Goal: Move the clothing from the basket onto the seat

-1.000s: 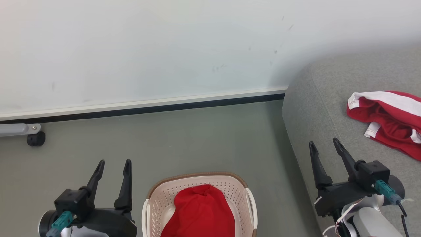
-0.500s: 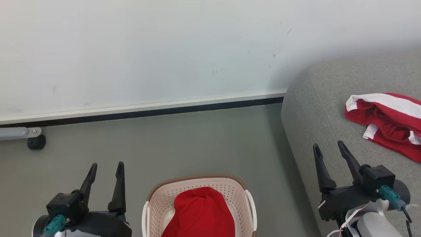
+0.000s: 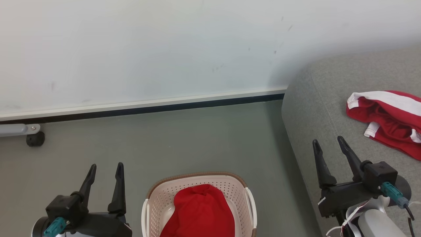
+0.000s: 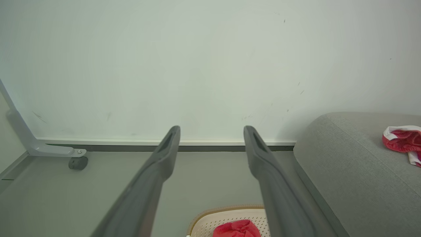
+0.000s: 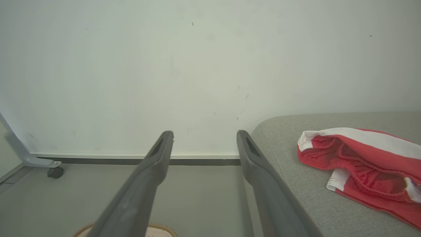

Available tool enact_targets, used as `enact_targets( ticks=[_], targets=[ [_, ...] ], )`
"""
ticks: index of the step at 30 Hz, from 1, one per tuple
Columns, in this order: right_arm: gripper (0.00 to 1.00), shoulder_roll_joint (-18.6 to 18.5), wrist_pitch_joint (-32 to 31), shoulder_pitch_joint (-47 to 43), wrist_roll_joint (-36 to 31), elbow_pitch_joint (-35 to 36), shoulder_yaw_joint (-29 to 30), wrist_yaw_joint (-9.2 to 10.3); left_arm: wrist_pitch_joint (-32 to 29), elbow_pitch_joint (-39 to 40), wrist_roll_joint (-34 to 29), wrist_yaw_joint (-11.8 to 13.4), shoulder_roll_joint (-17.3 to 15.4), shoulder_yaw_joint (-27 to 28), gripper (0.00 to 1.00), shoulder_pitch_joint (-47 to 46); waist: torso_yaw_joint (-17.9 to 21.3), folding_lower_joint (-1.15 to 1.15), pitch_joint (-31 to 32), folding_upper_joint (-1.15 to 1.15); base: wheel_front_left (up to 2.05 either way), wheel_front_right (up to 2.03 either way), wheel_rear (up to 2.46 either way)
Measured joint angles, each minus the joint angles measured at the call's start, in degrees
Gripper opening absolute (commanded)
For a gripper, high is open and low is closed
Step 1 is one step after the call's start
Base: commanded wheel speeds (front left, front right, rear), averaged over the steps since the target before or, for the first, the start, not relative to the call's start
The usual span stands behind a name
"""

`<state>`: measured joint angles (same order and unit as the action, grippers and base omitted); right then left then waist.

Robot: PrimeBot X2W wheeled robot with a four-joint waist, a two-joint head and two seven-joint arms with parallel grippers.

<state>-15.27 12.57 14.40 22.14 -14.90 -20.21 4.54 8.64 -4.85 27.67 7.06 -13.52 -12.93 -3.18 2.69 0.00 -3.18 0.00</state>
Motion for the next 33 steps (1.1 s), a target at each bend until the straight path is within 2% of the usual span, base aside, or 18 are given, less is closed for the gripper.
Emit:
enact_targets(
  ticks=[17,33],
  targets=[
    [1.00,-0.16,-0.99,0.43,0.00,5.80,0.94,0.56,-0.67,2.32,-1.23,0.01,0.49,0.90,1.00,-1.13,0.77,0.00,-4.75,0.00,0.00,0.00,0.00],
    [1.00,-0.30,-2.02,7.04,-0.35,13.50,2.90,1.09,-3.10,3.22,-4.28,0.00,0.66,-1.62,1.00,-9.26,2.87,0.01,-15.28,0.00,0.00,0.00,0.00]
  ],
)
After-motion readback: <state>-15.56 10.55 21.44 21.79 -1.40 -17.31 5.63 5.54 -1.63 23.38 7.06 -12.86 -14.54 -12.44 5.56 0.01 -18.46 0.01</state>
